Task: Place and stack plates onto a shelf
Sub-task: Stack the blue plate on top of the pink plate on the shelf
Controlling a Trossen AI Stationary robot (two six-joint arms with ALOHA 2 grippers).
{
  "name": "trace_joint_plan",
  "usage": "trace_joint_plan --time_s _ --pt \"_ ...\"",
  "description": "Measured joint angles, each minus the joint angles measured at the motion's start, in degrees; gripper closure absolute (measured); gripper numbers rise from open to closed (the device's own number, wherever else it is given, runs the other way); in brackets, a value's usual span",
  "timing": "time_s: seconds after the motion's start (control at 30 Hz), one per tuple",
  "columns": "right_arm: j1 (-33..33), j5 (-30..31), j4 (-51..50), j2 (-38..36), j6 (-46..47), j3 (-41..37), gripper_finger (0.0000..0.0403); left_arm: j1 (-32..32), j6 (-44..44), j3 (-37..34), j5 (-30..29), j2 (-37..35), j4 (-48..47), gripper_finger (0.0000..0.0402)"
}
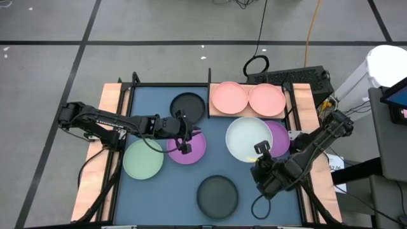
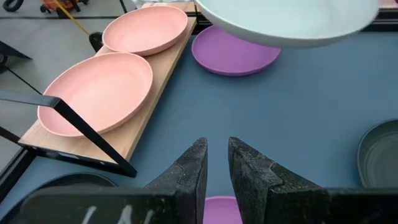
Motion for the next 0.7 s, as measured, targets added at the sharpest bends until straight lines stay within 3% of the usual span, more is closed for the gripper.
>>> trace_joint_plan --time_s 0.7 --pt "-13.1 -0.2 3.3 -9.6 -13.6 0.0 0.0403 -1.5 -1.4 0.0 0.0 0.0 -0.4 0.033"
